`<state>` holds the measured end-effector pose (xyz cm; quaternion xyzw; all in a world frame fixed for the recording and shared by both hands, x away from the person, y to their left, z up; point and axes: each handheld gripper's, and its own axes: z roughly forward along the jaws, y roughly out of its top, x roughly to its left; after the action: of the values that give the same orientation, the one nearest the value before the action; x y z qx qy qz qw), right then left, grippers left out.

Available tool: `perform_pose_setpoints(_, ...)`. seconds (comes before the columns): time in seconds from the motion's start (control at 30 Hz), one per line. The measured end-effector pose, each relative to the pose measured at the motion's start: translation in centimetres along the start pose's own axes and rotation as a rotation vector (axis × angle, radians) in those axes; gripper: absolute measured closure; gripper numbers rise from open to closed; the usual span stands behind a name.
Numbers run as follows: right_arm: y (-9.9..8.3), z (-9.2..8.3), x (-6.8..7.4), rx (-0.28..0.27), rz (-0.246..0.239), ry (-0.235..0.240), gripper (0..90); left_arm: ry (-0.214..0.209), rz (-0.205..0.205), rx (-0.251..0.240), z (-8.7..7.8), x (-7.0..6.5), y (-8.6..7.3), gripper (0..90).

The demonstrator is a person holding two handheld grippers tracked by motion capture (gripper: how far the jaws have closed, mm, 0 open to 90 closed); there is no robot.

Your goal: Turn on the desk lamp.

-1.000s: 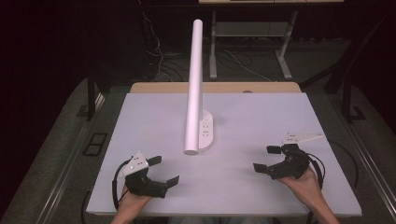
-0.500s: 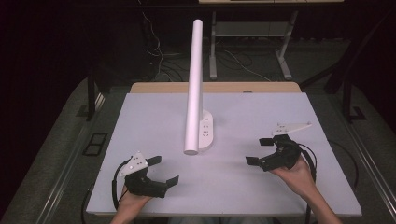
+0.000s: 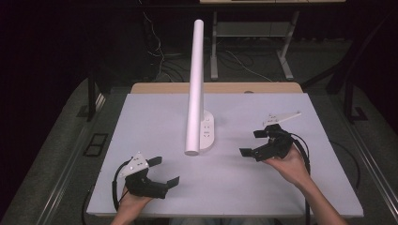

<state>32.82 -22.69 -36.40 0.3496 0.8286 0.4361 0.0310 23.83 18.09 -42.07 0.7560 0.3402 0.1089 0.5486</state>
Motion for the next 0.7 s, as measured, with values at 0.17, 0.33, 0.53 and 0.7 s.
perform_pose_setpoints(0.17, 0.9, 0.5, -0.3, 0.005, -0.002, -0.001, 0.3, -0.001, 0.002, 0.0, 0.0, 0.0, 0.0, 0.0)
perform_pose_setpoints(0.33, 1.7, 1.0, -0.5, 0.004, 0.0, 0.003, 0.3, -0.001, 0.002, 0.0, 0.0, 0.0, 0.0, 0.0)
perform_pose_setpoints(0.53, 3.1, 2.0, -0.7, 0.011, -0.003, 0.01, 0.3, -0.002, 0.002, -0.001, -0.1, 0.0, 0.0, 0.0)
perform_pose_setpoints(0.7, 3.7, 2.6, -0.9, 0.013, 0.001, 0.017, 0.3, -0.003, 0.002, -0.002, -0.1, 0.0, 0.0, 0.0)
